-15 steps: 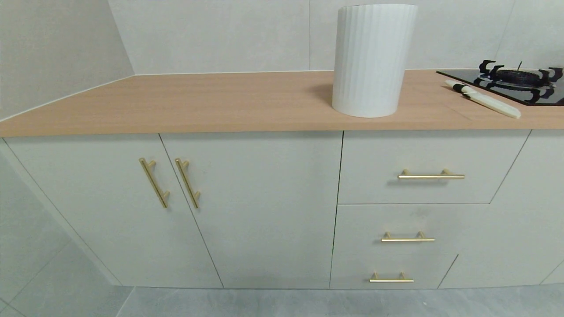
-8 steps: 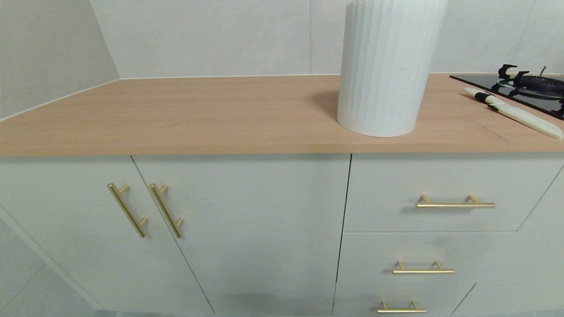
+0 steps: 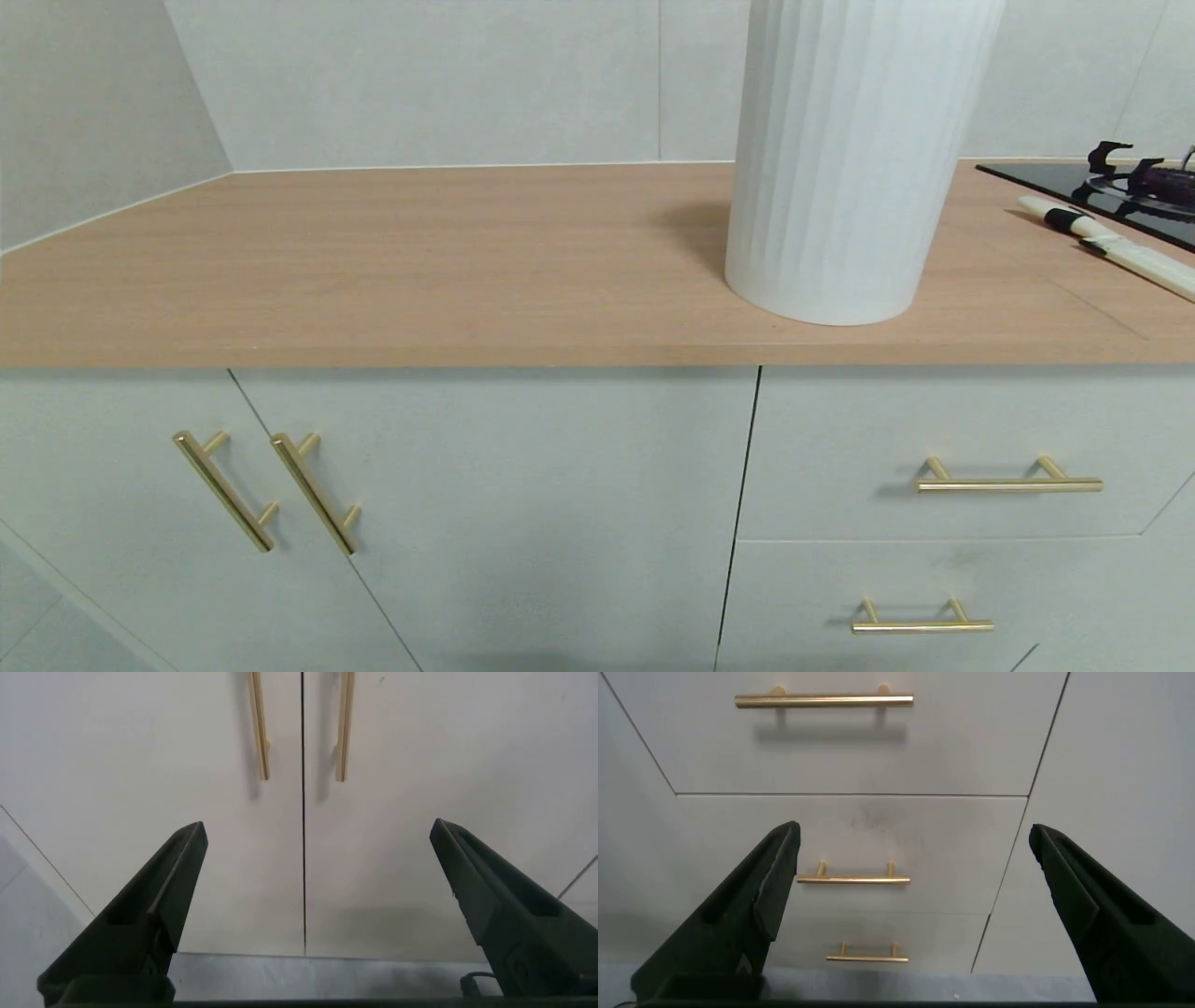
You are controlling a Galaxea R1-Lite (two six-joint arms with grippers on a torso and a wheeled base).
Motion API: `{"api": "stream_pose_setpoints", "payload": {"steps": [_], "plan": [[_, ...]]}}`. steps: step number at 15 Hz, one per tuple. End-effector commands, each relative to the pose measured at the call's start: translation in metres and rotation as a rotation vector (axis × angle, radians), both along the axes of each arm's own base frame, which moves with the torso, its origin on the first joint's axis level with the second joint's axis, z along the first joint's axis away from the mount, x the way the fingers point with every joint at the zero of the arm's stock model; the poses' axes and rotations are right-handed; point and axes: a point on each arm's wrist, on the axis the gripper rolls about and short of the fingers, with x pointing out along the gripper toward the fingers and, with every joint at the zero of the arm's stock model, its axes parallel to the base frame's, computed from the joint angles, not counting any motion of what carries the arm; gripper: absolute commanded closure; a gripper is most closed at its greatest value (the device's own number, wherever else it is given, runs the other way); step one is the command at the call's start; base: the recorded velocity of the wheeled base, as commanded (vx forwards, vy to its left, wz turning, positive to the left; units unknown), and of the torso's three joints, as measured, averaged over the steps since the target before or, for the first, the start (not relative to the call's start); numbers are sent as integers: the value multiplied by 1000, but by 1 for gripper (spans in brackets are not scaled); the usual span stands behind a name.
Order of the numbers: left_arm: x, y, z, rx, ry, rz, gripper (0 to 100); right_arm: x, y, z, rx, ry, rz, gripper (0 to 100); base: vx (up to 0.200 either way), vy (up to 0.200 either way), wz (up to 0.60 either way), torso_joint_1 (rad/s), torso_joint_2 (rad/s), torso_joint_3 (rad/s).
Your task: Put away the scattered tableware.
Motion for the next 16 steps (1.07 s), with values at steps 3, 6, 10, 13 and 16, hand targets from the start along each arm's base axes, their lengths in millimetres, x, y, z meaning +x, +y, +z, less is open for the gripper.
{"api": "stream_pose_setpoints", "payload": {"steps": [3, 6, 10, 13, 16], "plan": [[0, 0, 0, 0, 1, 1, 0, 0, 0, 0, 3, 0, 0, 0, 0, 0, 0, 0, 0, 0], [0, 0, 0, 0, 0, 1, 0, 0, 0, 0, 4, 2, 1, 0, 0, -200, 0, -2, 2, -1], [0, 0, 0, 0, 0, 1, 0, 0, 0, 0, 6, 0, 0, 0, 0, -200, 0, 1, 4, -2], [0, 0, 0, 0, 1, 1, 0, 0, 0, 0, 7, 0, 1, 0, 0, -200, 0, 2, 2, 5], [0, 0, 0, -1, 1, 1, 0, 0, 0, 0, 7, 0, 0, 0, 0, -67, 0, 1, 1, -1]]}}
